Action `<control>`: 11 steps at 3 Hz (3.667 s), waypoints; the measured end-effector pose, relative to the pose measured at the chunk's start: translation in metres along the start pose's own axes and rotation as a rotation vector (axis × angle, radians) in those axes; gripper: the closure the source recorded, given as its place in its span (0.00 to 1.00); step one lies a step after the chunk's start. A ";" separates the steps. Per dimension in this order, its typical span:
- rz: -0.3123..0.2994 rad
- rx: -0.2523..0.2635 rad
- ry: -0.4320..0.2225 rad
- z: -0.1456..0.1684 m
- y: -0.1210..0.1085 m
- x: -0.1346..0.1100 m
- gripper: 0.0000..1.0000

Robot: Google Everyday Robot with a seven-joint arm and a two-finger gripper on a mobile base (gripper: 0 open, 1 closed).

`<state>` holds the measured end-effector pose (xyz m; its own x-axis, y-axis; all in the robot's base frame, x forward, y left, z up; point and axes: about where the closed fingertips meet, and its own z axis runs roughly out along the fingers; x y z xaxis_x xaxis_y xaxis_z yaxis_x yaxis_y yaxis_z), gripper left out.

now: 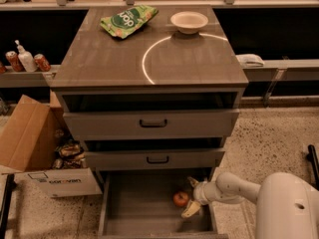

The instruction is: Pick apple from bottom drawer and place on counter

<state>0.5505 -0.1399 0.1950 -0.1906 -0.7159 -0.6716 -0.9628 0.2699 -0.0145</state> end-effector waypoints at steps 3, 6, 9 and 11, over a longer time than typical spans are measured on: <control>-0.001 -0.013 0.014 0.056 -0.016 0.021 0.00; -0.010 -0.035 0.030 0.064 -0.008 0.022 0.64; -0.207 -0.052 -0.056 -0.093 0.042 -0.052 1.00; -0.261 -0.080 -0.075 -0.113 0.042 -0.084 1.00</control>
Offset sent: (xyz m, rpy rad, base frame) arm 0.0238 0.0043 -0.0360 0.0102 -0.0395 -0.0081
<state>0.5040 -0.1410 0.3347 0.0773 -0.7040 -0.7060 -0.9901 0.0293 -0.1375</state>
